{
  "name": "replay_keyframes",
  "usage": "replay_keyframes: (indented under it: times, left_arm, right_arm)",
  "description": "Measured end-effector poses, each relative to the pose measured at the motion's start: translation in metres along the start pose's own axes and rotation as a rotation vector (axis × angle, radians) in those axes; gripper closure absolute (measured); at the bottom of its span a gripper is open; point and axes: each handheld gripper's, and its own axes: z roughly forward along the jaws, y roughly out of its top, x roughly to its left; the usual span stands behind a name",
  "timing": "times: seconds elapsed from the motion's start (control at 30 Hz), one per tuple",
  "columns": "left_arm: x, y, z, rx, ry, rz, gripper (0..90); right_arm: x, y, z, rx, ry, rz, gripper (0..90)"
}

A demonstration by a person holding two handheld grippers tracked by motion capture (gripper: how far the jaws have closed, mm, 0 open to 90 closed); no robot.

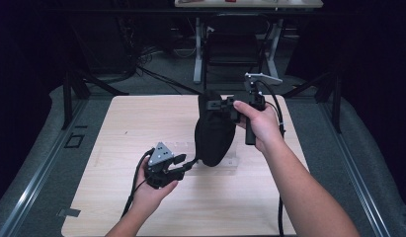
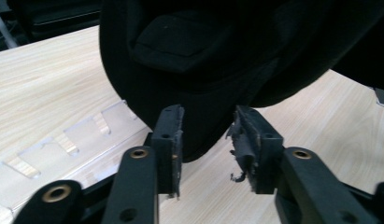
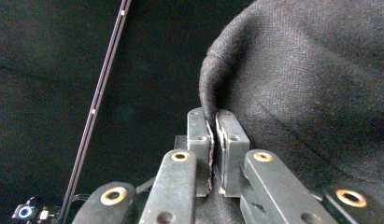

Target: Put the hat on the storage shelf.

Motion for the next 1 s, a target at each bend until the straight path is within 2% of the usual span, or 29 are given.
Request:
replay_keyframes:
  times: [0.33,0.47,0.63,0.73,0.87,1.0]
  left_arm:
    - [-0.006,0.005,-0.001,-0.006,-0.026,0.014,65.8]
    - [-0.011,0.007,0.002,0.001,-0.028,0.037,67.2]
    - [-0.013,0.008,0.009,0.022,-0.001,0.064,69.6]
    - [-0.014,0.008,0.011,0.035,0.029,0.082,74.9]
    - [-0.014,0.007,0.01,0.035,0.037,0.091,77.1]
    - [-0.015,0.006,0.01,0.036,0.046,0.103,77.6]
  right_arm:
    - [-0.001,0.0,0.0,-0.01,0.0,-0.001,85.8]
    - [0.0,0.0,0.002,-0.01,0.006,0.0,85.7]
    - [0.001,-0.001,0.005,-0.01,0.012,0.002,85.2]
    - [0.001,-0.001,0.006,-0.011,0.02,0.005,84.4]
    - [0.003,-0.002,0.004,-0.015,0.03,0.001,80.3]
    - [0.011,-0.003,-0.003,-0.024,0.039,-0.032,79.5]
